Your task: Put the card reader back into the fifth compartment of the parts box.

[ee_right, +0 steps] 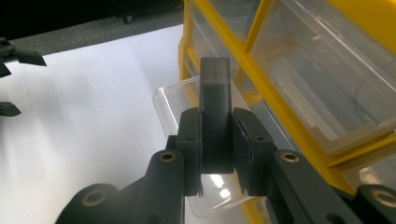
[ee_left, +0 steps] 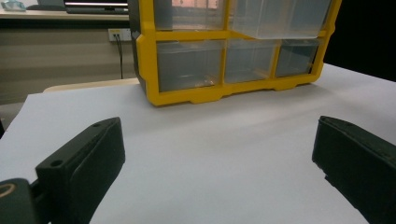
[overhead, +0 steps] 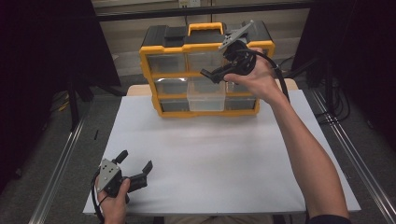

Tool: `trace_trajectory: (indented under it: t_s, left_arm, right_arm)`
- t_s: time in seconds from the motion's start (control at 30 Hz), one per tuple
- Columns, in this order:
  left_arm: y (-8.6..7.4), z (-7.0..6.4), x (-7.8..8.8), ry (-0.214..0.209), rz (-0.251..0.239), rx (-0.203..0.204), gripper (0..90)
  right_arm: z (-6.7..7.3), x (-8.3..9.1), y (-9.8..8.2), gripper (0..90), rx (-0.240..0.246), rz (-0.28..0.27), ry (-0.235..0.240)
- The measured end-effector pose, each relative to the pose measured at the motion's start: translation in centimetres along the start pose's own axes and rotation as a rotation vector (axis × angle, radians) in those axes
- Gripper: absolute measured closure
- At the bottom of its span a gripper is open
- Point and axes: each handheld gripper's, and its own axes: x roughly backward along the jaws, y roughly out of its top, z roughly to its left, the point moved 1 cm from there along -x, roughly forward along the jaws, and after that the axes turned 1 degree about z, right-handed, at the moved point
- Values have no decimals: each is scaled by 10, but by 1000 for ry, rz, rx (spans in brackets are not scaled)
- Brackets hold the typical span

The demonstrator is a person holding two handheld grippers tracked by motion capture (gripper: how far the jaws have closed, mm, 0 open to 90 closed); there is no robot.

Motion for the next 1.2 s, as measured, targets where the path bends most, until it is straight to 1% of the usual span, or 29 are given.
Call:
trace_trajectory:
  t_s: [0.1, 0.23, 0.4, 0.47, 0.57, 0.77, 0.87, 1.0, 1.2]
  left_arm:
    - [0, 0, 0, 0, -1, 5, 26]
    - [0, 0, -1, -7, 3, -3, 26]
    - [0, 0, -2, -9, 2, -2, 26]
    - [0, 0, -1, -7, 2, -2, 26]
    - [1, 1, -1, -1, 2, -2, 23]
    - [0, 1, -1, 0, 1, 2, 23]
    - [0, 1, -1, 0, 1, 2, 23]
    - [0, 0, -1, -9, 5, -1, 23]
    - [0, 1, -2, -6, 4, 6, 23]
  right_arm:
    - [-2, -3, 1, 737, -5, 17, 3]
    - [-6, -10, 2, 737, -20, 48, 8]
    - [-6, -19, 6, 737, -13, 86, 14]
    - [-7, -23, 6, 737, -12, 104, 8]
    - [-9, -28, 6, 737, -12, 123, -19]
    - [-12, -36, 2, 736, -22, 148, -3]
    - [-11, -40, 0, 736, -12, 163, 11]
    - [-8, -44, -1, 737, -3, 181, 14]
    - [-7, -52, -3, 736, 1, 206, 19]
